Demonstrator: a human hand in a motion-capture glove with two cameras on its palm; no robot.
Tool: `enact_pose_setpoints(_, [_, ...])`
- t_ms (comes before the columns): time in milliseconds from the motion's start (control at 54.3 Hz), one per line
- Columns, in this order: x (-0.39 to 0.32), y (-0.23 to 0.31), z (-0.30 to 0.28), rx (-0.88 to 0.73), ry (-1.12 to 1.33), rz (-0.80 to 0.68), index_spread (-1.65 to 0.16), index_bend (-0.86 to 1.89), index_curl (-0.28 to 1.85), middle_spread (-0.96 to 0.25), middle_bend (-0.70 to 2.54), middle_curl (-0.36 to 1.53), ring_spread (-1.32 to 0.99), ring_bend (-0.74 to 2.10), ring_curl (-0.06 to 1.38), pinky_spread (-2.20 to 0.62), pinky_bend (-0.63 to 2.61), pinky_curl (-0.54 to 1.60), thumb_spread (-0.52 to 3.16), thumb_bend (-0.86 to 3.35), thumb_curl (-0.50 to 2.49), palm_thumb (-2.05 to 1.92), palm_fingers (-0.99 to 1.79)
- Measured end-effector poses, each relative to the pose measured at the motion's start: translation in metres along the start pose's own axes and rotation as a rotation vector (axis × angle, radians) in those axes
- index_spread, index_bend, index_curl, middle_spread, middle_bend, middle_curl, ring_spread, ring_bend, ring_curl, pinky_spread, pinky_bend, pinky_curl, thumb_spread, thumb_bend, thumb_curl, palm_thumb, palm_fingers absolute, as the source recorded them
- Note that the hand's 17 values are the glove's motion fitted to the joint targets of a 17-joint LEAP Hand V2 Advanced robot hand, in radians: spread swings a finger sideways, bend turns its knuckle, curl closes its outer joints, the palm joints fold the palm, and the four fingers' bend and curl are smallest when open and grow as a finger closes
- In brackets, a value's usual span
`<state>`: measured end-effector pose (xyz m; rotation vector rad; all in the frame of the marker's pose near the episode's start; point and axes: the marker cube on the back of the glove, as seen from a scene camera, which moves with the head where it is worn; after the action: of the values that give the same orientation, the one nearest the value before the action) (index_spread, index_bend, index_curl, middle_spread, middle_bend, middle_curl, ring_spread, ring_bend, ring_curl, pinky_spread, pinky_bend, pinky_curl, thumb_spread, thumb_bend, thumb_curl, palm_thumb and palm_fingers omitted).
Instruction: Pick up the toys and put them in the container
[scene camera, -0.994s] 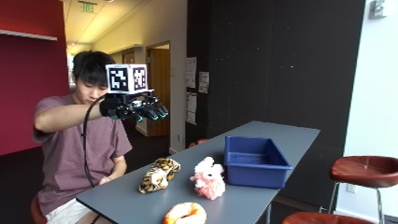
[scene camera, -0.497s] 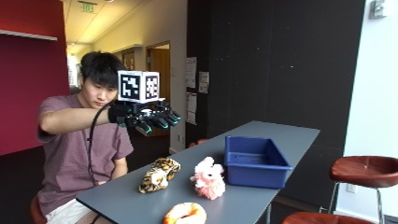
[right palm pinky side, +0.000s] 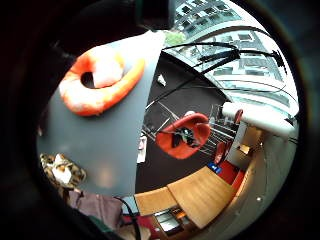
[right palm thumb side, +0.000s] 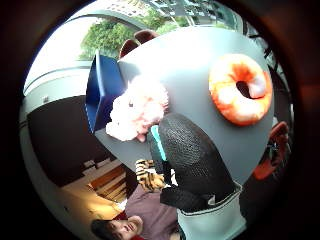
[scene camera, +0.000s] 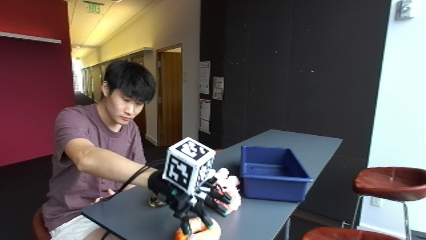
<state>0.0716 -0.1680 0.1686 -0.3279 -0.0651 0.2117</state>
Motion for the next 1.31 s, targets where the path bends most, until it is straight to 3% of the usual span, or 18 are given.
enact_pose_setpoints(184, [0.009, -0.024, 0.057, -0.078, 0.049, -0.011, -0.25, 0.05, 0.12, -0.02, 0.08, 0.19, 0.02, 0.22, 0.24, 0.07, 1.00, 0.39, 1.27, -0.05, 0.17, -0.06, -0.33])
enact_pose_setpoints(331, [0.006, -0.026, 0.073, 0.072, 0.103, -0.032, -0.26, 0.09, 0.13, -0.04, 0.10, 0.18, 0.02, 0.25, 0.26, 0.08, 0.95, 0.38, 1.19, -0.05, 0.19, -0.06, -0.26])
enact_pose_setpoints(497, [0.000, -0.017, 0.083, 0.328, 0.016, -0.079, -0.27, 0.16, 0.16, -0.13, 0.35, 0.26, -0.10, 0.66, 0.38, 0.04, 0.61, 0.28, 1.27, -0.01, 0.22, -0.01, 0.21])
enact_pose_setpoints(571, [-0.004, -0.011, 0.082, 0.377, 0.027, -0.097, -0.27, 0.21, 0.19, -0.17, 0.57, 0.33, -0.21, 0.90, 0.44, -0.07, 0.55, 0.25, 1.37, 0.04, 0.25, 0.08, 0.63])
enact_pose_setpoints(663, [-0.008, -0.009, 0.076, 0.355, 0.101, -0.063, -0.26, 0.16, 0.19, -0.22, 0.68, 0.39, -0.31, 1.15, 0.54, -0.20, 0.68, 0.30, 1.39, 0.14, 0.33, 0.27, 0.86])
enact_pose_setpoints(700, [-0.009, -0.007, 0.071, 0.302, 0.128, -0.054, -0.27, 0.23, 0.21, -0.25, 0.77, 0.43, -0.33, 1.19, 0.57, -0.25, 0.81, 0.35, 1.33, 0.17, 0.37, 0.36, 1.12])
enact_pose_setpoints(773, [-0.014, 0.000, 0.059, 0.212, 0.139, -0.041, -0.29, 0.30, 0.24, -0.28, 0.88, 0.50, -0.36, 1.26, 0.62, -0.31, 0.92, 0.41, 1.25, 0.17, 0.42, 0.41, 1.22])
enact_pose_setpoints(1012, [-0.060, 0.035, -0.019, 0.270, 0.131, -0.042, -0.32, 0.61, 0.40, -0.30, 1.12, 0.67, -0.38, 1.38, 0.71, -0.39, 1.09, 0.53, 1.04, 0.12, 0.55, 0.46, 1.15])
enact_pose_setpoints(1307, [-0.168, 0.084, -0.123, 0.387, 0.132, -0.157, -0.33, 0.74, 0.57, -0.29, 1.19, 0.78, -0.38, 1.46, 0.74, -0.41, 1.17, 0.58, 0.89, 0.08, 0.68, 0.49, 1.04])
